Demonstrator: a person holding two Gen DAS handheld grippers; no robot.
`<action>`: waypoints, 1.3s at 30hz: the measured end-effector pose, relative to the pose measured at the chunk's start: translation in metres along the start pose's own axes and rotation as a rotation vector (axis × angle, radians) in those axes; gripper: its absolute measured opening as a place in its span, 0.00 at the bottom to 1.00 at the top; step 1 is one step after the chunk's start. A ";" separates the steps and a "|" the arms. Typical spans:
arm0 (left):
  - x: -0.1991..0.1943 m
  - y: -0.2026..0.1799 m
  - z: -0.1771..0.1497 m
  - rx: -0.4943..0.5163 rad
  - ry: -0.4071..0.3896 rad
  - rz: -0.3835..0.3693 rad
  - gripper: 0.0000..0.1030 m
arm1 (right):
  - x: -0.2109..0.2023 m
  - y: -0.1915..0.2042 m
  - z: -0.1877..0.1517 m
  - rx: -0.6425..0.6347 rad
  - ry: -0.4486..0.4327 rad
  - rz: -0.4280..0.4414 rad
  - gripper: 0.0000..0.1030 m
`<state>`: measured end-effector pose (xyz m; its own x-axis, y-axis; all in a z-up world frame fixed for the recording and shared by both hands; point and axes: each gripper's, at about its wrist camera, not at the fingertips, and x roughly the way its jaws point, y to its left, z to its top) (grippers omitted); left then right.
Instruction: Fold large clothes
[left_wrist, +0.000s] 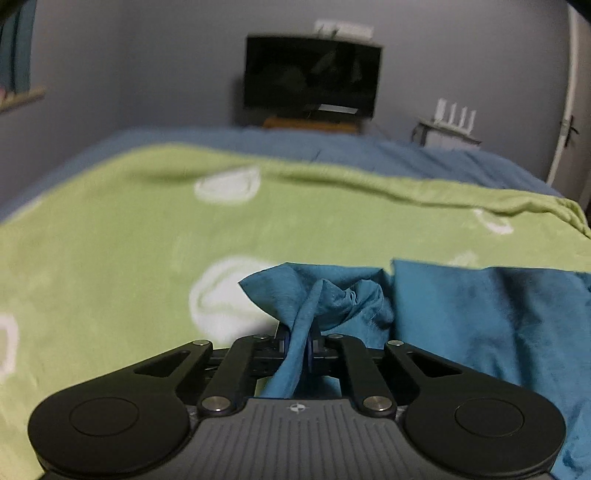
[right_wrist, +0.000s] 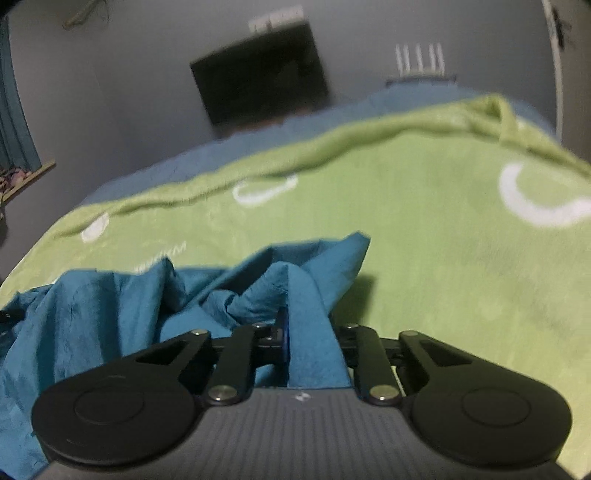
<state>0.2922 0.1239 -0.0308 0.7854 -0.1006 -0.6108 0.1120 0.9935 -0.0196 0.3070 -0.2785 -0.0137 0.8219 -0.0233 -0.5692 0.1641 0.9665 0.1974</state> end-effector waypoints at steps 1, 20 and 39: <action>-0.002 -0.006 0.005 0.023 -0.021 0.004 0.08 | -0.004 0.003 0.002 -0.019 -0.032 -0.010 0.09; 0.021 -0.056 0.037 -0.046 -0.056 0.072 0.77 | -0.020 -0.012 0.012 -0.024 -0.159 -0.272 0.71; -0.041 -0.192 -0.094 0.308 0.186 -0.142 0.70 | -0.077 0.144 -0.067 -0.576 0.177 0.258 0.70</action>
<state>0.1808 -0.0576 -0.0765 0.6283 -0.1964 -0.7527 0.4117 0.9050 0.1074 0.2305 -0.1207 0.0048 0.6857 0.2223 -0.6932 -0.3849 0.9189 -0.0861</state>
